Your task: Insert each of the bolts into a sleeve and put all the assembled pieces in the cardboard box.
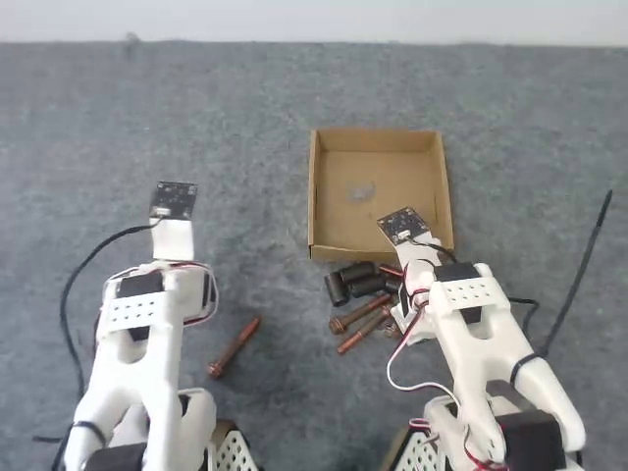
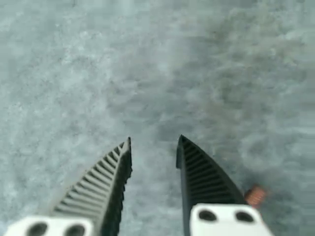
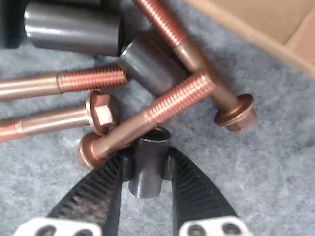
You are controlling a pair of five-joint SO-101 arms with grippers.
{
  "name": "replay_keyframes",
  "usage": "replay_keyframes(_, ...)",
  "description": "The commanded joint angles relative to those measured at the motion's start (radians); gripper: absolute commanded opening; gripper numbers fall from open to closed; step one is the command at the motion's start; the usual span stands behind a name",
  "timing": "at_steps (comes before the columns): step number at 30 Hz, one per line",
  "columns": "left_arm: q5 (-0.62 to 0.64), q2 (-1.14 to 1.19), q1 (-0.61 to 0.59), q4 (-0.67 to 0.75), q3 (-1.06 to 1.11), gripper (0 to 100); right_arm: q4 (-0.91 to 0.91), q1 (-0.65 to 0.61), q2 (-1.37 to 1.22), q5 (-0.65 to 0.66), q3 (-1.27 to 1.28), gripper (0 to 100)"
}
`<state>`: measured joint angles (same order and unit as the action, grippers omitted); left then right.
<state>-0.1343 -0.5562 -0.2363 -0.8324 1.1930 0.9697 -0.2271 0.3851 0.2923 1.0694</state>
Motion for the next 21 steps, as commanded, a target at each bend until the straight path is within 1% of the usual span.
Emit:
replay_keyframes(1,-0.005,-0.006,0.143,-0.021,-0.079,14,-0.01,0.01,-0.004,0.006,-0.041,0.7)
replay_keyframes(7,-0.008,-0.006,0.374,-0.132,-0.173,14,-0.016,0.024,-0.004,0.011,-0.041,0.7)
replay_keyframes(13,-0.003,-0.002,0.562,-0.196,-0.277,14,-0.018,0.047,-0.002,0.003,-0.043,0.7)
replay_keyframes(16,0.012,0.002,0.628,-0.18,-0.3,14,-0.016,0.047,-0.002,-0.009,-0.043,0.7)
replay_keyframes(19,0.1,0.002,0.641,-0.091,-0.303,14,-0.016,0.048,-0.002,-0.026,-0.043,0.7)
replay_keyframes(21,0.129,0.003,0.641,-0.04,-0.298,14,-0.016,0.048,-0.002,-0.025,-0.043,0.7)
